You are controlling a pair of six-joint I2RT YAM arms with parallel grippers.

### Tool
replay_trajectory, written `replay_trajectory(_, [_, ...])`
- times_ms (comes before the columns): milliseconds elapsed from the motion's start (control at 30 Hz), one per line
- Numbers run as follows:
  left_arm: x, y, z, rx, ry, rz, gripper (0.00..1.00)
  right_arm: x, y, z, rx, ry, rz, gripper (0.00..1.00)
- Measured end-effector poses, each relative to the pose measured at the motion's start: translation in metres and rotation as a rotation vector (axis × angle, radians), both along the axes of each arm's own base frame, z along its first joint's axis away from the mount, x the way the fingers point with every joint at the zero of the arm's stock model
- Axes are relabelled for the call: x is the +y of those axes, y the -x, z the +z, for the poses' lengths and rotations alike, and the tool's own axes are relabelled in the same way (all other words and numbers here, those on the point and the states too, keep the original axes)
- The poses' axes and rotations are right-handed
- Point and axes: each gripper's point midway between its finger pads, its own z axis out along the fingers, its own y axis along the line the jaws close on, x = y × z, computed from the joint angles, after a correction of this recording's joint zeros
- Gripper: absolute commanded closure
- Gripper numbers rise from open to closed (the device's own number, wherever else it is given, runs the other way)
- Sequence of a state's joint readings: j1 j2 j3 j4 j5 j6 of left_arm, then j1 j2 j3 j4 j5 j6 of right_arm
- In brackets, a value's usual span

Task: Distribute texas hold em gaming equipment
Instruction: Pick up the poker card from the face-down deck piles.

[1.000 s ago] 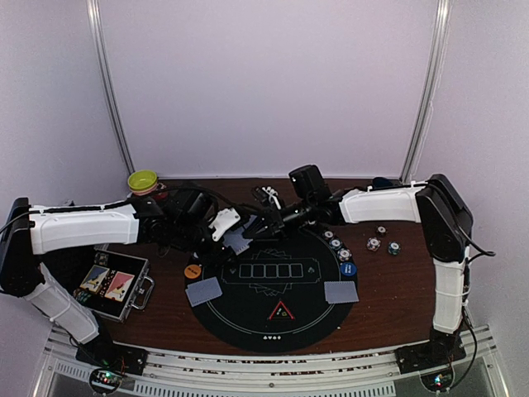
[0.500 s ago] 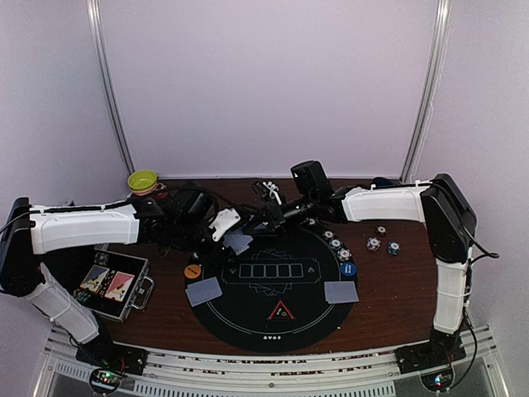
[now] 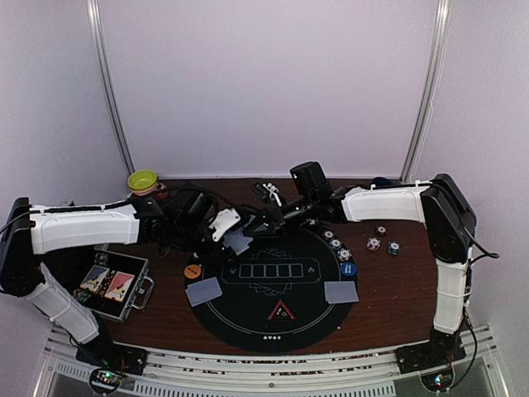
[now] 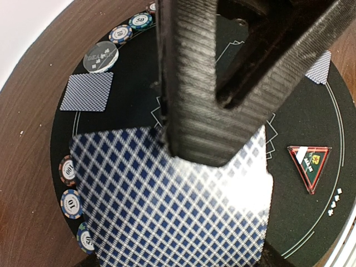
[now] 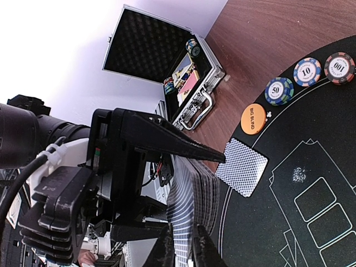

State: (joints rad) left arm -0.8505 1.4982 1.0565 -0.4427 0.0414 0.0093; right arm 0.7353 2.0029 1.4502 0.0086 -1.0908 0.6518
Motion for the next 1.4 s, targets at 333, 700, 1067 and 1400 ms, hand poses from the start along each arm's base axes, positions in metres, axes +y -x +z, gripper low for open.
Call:
replay_trajectory(333, [0.000,0.000,0.000,0.000,0.000,0.000,0.35,0.005,0.003,0.001,-0.008,0.005,0.011,0.85])
replay_trajectory(700, [0.000,0.000,-0.001,0.002,-0.003,0.000,0.35,0.006,0.003,-0.004,-0.018,0.023,0.007,1.00])
replay_trajectory(1067, [-0.001,-0.002,0.001,-0.007,0.006,0.003,0.35,-0.008,-0.013,-0.002,-0.009,0.020,-0.016,1.00])
replay_trajectory(1400, [0.005,-0.002,-0.002,0.006,-0.010,0.028,0.35,-0.053,-0.068,0.012,-0.049,0.012,-0.146,1.00])
